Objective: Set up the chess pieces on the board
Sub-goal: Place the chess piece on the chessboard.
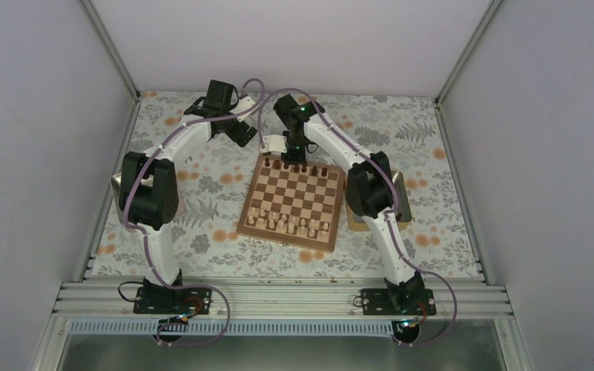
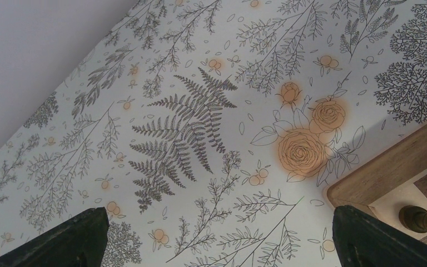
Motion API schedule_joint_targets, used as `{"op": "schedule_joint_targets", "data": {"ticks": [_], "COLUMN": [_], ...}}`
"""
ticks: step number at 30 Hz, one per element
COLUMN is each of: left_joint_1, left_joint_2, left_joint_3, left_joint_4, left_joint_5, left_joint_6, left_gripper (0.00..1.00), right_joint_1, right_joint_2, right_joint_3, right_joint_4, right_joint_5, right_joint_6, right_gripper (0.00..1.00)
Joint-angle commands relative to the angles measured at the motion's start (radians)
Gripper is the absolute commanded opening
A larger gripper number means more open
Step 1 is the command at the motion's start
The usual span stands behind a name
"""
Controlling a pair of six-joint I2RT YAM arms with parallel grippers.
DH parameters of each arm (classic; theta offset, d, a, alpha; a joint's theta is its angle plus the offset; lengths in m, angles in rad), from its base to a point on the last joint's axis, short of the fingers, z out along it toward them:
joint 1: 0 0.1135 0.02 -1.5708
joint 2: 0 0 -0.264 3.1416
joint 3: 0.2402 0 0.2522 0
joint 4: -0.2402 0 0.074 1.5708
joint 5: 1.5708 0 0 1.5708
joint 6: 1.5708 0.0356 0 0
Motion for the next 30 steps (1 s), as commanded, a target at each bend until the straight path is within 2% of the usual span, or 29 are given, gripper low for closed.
{"op": "schedule_joint_targets", "data": {"ticks": [1, 22, 30], "left_joint_1": [-0.007, -0.007, -0.006], "left_joint_2": [-0.008, -0.008, -0.007], "left_joint_3": [0.020, 0.016, 0.019], "left_joint_4": [-0.002, 0.003, 0.001], "left_joint_5": [0.012, 0.021, 0.023], "left_joint_6": [0.004, 0.004, 0.005], "left_gripper": [1.00, 1.00, 1.00], "right_joint_1": [0.012, 0.010, 0.009], "right_joint_2": [0.023, 0.015, -0.047], "right_joint_3": [0.004, 0.003, 0.004], "right_joint_4": [0.003, 0.023, 0.032], "right_joint_5": [-0.007, -0.005, -0.026], "right_joint_6": [-0.012, -0.014, -0.005], "right_gripper": [0.11, 0.21, 0.27]}}
